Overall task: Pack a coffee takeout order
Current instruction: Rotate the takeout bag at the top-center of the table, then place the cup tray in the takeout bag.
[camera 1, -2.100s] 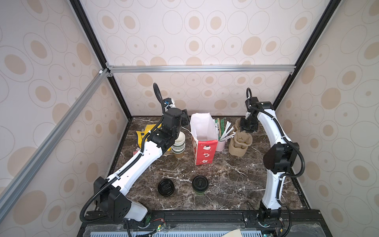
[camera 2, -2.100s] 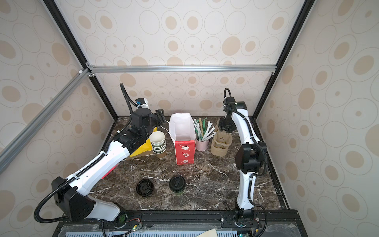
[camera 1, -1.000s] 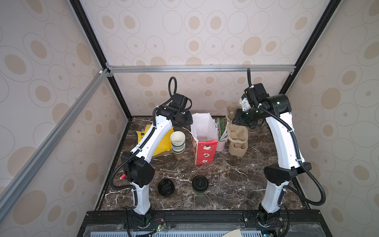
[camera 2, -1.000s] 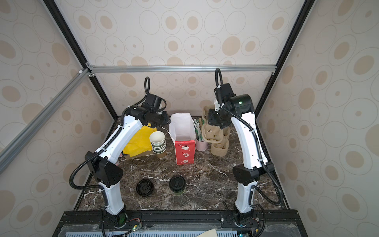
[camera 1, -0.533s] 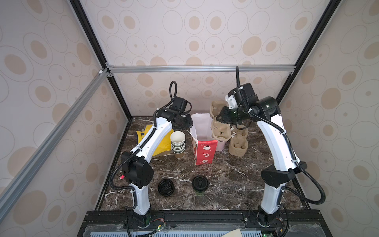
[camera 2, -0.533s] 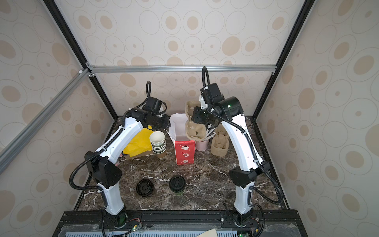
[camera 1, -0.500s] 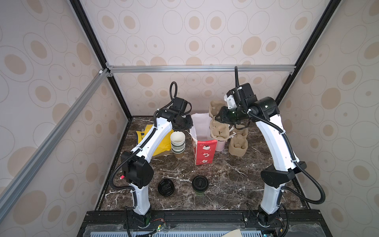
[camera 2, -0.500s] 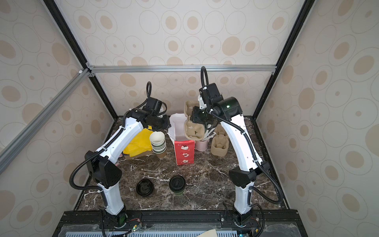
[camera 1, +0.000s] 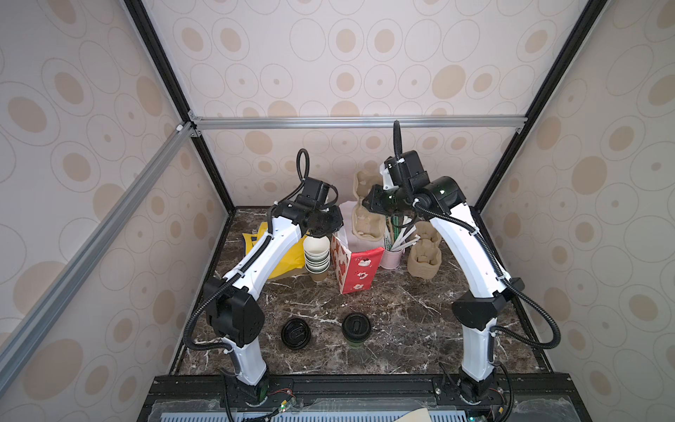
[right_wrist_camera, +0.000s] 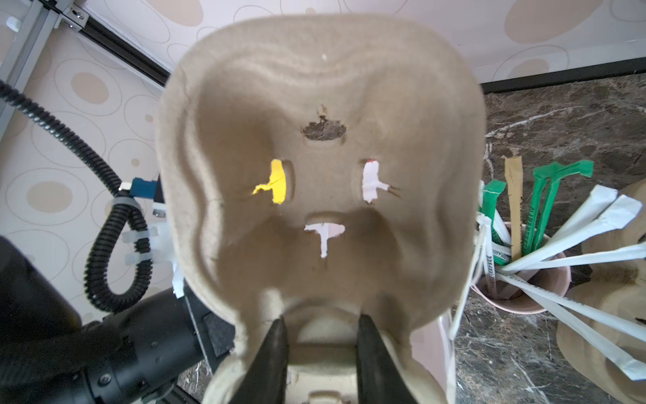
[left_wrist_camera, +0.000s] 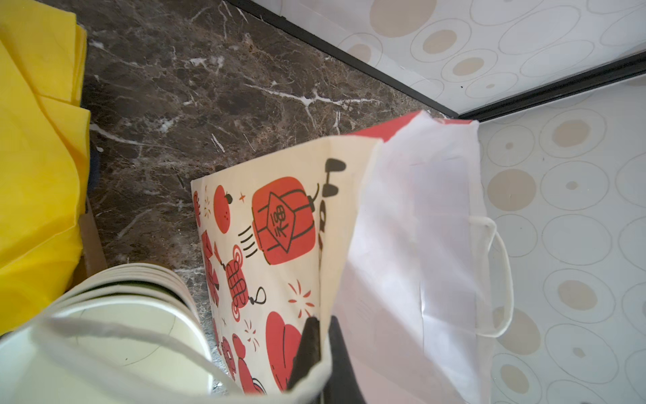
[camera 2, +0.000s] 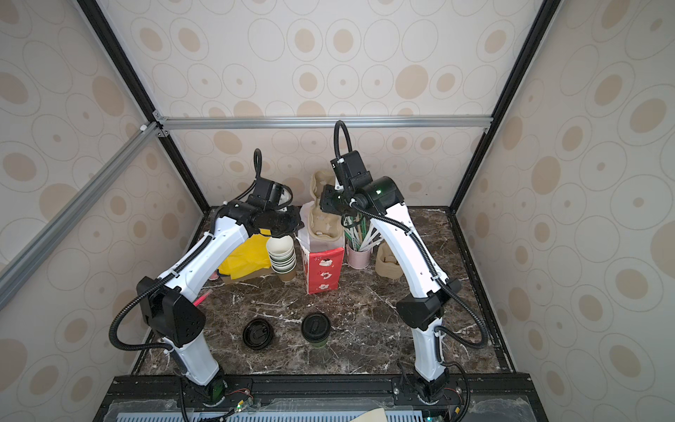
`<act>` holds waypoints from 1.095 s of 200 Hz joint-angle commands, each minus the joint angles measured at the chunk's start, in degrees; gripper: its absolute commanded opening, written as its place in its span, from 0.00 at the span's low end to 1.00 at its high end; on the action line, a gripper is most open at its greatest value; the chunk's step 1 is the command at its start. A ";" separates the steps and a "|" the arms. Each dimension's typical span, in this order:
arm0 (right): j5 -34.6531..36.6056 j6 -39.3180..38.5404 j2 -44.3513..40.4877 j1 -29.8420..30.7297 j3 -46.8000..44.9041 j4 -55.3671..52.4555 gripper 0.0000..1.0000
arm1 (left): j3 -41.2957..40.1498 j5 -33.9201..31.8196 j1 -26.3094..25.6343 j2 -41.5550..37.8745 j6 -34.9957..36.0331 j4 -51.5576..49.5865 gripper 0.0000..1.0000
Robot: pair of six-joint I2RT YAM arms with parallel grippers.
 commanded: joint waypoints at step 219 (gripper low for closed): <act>13.11 -6.15 4.25 4.68 -6.40 -3.45 0.30 | -10.27 1.55 -1.53 -6.73 -10.19 11.26 0.06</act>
